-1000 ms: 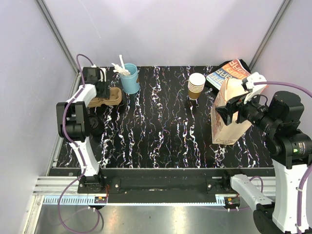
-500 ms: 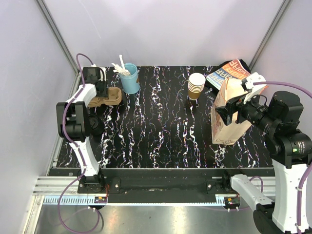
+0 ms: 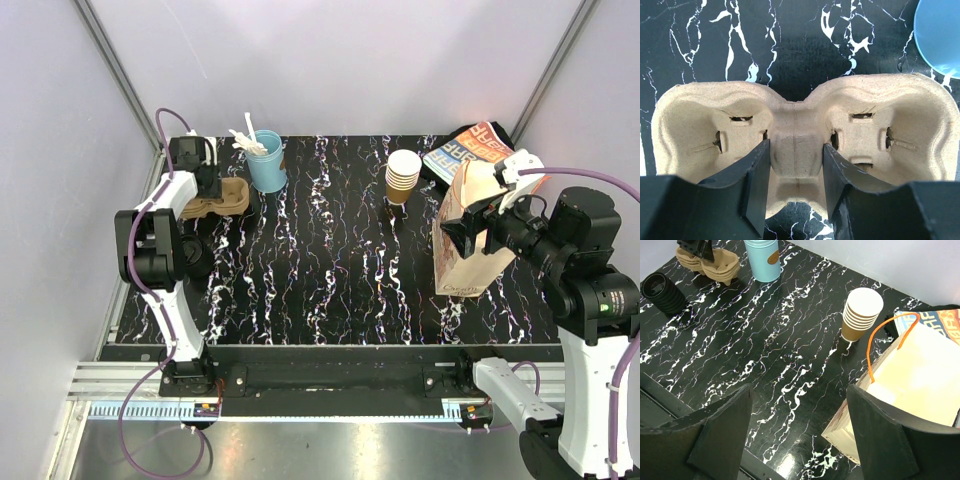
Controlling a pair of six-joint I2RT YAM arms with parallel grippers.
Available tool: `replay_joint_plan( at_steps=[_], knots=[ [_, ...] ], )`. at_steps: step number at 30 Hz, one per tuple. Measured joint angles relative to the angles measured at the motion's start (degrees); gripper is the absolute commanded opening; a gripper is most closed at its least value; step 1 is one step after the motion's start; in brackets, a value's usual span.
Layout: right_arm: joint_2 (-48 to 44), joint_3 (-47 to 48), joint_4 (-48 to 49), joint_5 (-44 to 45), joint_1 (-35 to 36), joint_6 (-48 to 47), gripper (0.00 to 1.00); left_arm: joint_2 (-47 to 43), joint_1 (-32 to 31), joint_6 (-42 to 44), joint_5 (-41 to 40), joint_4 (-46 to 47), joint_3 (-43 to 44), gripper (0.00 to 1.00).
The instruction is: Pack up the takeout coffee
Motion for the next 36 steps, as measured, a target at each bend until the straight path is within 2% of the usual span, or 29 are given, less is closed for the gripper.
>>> replay_joint_plan(
  at_steps=[10,21,34,36],
  knots=[
    [-0.28,-0.28,0.0,-0.15,0.0,0.0,0.81,-3.85,0.0,0.04,-0.22,-0.09,0.33,0.36],
    [-0.33,-0.81,-0.02,-0.44,0.0,0.0,0.81,-3.87,0.0,0.04,-1.14,-0.57,0.33,0.36],
    [-0.33,-0.98,-0.02,-0.55,0.0,0.02,0.8,-1.33,0.0,0.04,-1.11,-0.79,0.33,0.41],
    [-0.33,-0.98,-0.02,-0.55,0.0,0.07,0.81,-0.94,0.0,0.04,-1.11,-0.79,0.31,0.45]
  ],
)
